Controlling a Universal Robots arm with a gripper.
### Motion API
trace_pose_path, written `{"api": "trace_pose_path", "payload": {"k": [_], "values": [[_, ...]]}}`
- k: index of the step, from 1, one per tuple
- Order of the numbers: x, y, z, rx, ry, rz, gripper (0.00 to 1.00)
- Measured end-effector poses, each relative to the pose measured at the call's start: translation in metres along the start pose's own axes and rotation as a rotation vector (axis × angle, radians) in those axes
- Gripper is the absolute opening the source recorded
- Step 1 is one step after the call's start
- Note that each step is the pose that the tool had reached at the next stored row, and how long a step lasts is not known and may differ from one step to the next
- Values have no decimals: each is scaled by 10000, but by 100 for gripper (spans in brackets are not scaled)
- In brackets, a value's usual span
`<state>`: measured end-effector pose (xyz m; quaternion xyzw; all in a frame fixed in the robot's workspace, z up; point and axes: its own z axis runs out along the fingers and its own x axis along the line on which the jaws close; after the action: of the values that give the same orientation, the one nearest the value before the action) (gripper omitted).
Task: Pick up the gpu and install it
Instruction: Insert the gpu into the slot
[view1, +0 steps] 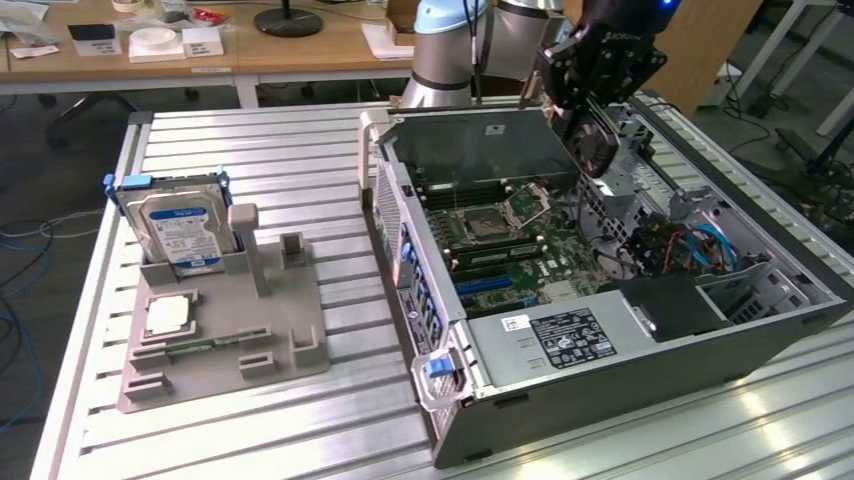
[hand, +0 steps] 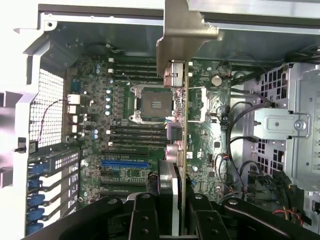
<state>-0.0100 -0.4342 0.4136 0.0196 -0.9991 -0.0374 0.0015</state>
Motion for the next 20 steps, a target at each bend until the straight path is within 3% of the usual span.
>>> {"api": "trace_pose_path", "payload": {"k": [20], "values": [[1,-2,1,5,229,-3045,28]]}}
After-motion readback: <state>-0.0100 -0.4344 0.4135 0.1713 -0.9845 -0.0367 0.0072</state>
